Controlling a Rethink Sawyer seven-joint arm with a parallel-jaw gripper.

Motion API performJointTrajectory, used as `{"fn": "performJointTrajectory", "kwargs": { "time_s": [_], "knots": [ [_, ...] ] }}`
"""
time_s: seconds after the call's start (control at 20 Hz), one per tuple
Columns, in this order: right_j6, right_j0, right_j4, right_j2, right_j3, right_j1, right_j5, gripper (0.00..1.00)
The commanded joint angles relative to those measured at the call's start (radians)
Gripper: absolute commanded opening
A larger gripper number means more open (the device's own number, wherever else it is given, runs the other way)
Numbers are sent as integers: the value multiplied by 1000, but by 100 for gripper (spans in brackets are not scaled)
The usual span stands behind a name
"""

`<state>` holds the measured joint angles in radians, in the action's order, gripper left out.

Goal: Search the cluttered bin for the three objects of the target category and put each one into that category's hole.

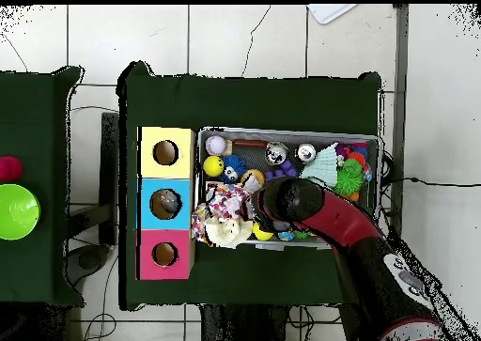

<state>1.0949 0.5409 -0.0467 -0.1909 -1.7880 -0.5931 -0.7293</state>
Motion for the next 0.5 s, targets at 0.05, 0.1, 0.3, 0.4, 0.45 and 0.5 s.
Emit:
{"fn": "performJointTrajectory", "kwargs": {
  "time_s": [0.05, 0.1, 0.3, 0.4, 0.45, 0.5],
  "knots": [
    [140, -21, 74, 73, 98, -23, -145, 100],
    [137, -22, 79, 73, 102, -22, -147, 100],
    [124, -30, 112, 82, 123, -11, -118, 100],
    [115, -38, 148, 97, 132, -6, -58, 100],
    [96, -38, 168, 94, 138, -2, -33, 100],
    [71, -38, 195, 90, 146, 1, -9, 100]
  ]
}}
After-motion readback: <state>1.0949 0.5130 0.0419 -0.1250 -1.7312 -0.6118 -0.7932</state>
